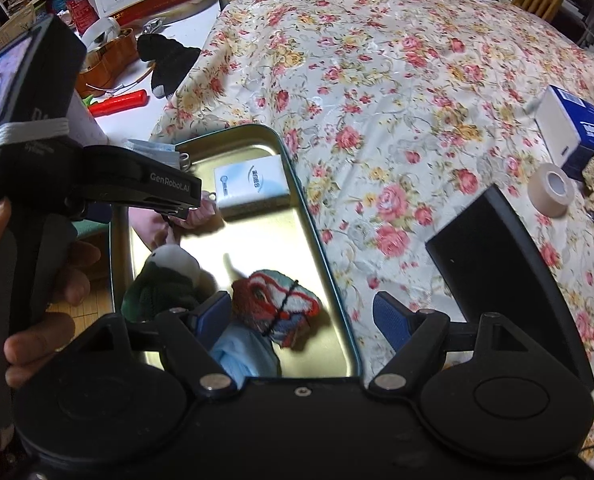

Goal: Organize soft objects
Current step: 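Open the left tool to drop the mask while the right tool releases the tissue pack into the tray, then withdraw both open tools from the tray back toward the bed, then grasp the lace ribbon with the right tool while the left tool nears the tape roll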

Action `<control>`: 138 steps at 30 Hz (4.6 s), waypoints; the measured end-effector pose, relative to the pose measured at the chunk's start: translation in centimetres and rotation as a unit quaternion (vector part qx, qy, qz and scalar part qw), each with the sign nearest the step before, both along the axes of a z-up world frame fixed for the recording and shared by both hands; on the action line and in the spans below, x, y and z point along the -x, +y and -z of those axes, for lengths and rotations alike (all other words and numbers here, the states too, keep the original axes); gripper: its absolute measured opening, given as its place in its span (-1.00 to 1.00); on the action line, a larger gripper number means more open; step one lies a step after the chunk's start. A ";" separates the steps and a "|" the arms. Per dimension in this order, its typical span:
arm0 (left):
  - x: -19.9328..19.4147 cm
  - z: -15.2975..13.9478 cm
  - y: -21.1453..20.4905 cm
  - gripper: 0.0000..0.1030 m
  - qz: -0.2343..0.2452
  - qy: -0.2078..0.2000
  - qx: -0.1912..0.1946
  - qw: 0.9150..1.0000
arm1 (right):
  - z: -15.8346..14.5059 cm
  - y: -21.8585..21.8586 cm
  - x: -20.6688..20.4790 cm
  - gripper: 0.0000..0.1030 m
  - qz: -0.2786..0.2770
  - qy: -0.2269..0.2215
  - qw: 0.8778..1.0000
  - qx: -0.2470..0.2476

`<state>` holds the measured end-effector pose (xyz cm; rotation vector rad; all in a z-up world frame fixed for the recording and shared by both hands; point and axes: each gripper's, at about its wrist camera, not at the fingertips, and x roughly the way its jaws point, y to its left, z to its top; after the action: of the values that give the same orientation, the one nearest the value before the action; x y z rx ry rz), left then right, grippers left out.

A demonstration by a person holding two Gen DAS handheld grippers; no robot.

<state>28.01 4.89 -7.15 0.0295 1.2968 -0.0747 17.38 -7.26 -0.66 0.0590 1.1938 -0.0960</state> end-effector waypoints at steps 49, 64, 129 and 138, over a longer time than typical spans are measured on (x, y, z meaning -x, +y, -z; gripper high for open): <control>9.0 -5.7 -12.1 0.57 0.175 -0.042 -0.020 0.984 | -3.7 -18.4 10.3 0.49 0.233 -0.056 0.971 0.018; 10.7 -8.8 -22.3 0.58 0.264 -0.060 -0.015 0.963 | -3.0 -29.5 12.1 0.49 0.345 -0.064 0.936 0.036; 3.7 -3.9 -36.4 -0.10 0.271 -0.006 -0.003 0.963 | -0.2 -38.1 1.4 -0.07 0.330 -0.087 0.940 0.005; 5.1 -7.9 -33.4 -0.09 0.272 -0.030 0.003 0.962 | -1.0 -37.4 1.8 -0.07 0.325 -0.095 0.941 0.006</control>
<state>22.95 -28.55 0.70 0.3810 1.1969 -0.5457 15.57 -44.64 0.39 0.4440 0.9395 -0.6631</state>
